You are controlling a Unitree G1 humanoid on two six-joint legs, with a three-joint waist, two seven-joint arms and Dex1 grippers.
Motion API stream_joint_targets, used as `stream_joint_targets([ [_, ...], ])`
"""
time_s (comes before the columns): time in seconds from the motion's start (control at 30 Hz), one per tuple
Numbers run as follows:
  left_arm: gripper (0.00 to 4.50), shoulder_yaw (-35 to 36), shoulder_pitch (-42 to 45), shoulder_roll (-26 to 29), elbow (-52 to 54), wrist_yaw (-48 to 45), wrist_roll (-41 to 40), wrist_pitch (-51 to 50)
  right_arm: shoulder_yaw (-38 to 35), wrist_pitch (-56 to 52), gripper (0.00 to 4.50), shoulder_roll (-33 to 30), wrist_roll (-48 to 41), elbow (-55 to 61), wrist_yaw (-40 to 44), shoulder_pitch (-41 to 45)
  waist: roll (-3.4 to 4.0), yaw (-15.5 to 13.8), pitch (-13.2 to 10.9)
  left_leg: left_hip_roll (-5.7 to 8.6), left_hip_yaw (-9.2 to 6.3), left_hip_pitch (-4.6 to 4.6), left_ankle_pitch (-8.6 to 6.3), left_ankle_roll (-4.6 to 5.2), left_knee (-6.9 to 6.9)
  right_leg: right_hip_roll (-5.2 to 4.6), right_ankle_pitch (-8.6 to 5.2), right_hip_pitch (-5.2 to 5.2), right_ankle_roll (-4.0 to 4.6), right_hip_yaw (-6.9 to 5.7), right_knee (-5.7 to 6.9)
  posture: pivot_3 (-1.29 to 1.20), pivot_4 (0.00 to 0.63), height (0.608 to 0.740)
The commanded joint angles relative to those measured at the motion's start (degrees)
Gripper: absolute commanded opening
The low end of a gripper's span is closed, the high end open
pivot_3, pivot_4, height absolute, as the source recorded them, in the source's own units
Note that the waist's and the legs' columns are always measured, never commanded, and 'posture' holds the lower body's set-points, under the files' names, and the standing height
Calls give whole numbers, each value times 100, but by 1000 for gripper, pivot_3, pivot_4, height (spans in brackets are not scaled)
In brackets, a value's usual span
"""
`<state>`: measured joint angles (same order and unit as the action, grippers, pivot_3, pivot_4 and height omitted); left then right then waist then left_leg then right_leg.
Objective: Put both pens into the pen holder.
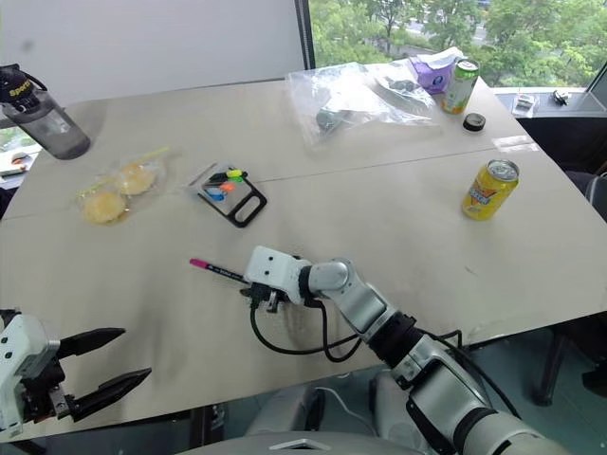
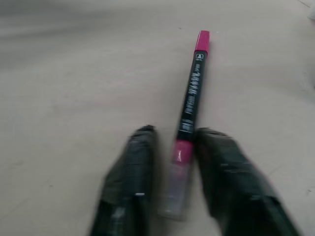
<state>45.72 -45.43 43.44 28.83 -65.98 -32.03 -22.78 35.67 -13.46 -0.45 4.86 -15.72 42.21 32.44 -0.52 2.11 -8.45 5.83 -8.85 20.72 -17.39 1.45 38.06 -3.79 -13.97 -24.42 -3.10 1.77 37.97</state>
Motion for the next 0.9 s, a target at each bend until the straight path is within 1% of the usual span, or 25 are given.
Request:
stream_joint_targets([
  [0.03,4500,162,11,4,130,-6,-75,15,-134,-58,65,-144,104,109,-66,-87,0,-15,0,0,-2,-2,1,-1,0,0,1,2,2,-3,0,0,150,740],
  [0.2,4500,20,239,99,183,0,-89,43,-405,-47,66,-244,-53,327,-95,-178,0,-27,0,0,-9,-14,2,-3,2,0,3,19,4,-11,-2,0,150,740],
  [0.27,4500,-201,557,149,336,125,-197,-59,-559,-128,66,-404,-144,594,-5,-229,1,-63,-1,-1,-15,-13,3,-5,2,0,3,20,4,-16,-4,0,150,740],
  [0.33,4500,-541,1001,272,432,283,-213,-174,-687,-187,66,-749,-192,1001,179,-277,0,-100,0,0,-16,-10,2,-5,6,-1,3,21,3,-17,-7,0,150,740],
  [0.4,4500,-964,1605,451,382,592,-97,-340,-839,-374,66,-1192,-204,1506,360,-291,0,-139,0,1,-16,-9,2,-5,11,-3,3,23,3,-18,-7,0,150,740],
  [0.5,4500,-1599,2763,574,74,955,1,-393,-1163,-859,66,-1743,-347,2194,551,-260,6,-156,-4,0,-21,-5,2,-5,13,-2,3,21,3,-22,-6,0,150,740],
  [0.6,4500,-2625,4134,594,-345,1012,263,-362,-1536,-1251,66,-2344,-425,2787,698,-224,10,-128,-6,-2,-26,2,5,-9,12,-1,4,18,3,-25,-4,0,150,740],
  [0.63,4500,-3071,4710,534,-603,976,479,-235,-1636,-1329,66,-2604,-370,2973,759,-220,12,-110,-7,-3,-24,3,5,-9,12,0,4,16,4,-23,-2,0,150,740],
  [0.67,4500,-3356,5082,497,-810,938,627,-124,-1675,-1395,66,-2761,-330,3093,784,-211,13,-127,-8,-3,-20,5,5,-10,12,1,4,12,3,-18,-2,0,150,740],
  [0.8,4500,-4574,6623,-51,-1612,698,1096,257,-1875,-1817,66,-3199,-312,3642,759,-127,6,-94,-4,0,-15,31,4,-10,11,-1,4,-11,2,-16,-10,0,150,740],
  [0.9,4500,-5163,7285,-340,-2121,383,1377,570,-1835,-2095,66,-3394,-320,3999,825,-64,7,-102,-5,0,-11,59,3,-9,12,-6,4,-39,2,-17,-7,0,150,740],
])
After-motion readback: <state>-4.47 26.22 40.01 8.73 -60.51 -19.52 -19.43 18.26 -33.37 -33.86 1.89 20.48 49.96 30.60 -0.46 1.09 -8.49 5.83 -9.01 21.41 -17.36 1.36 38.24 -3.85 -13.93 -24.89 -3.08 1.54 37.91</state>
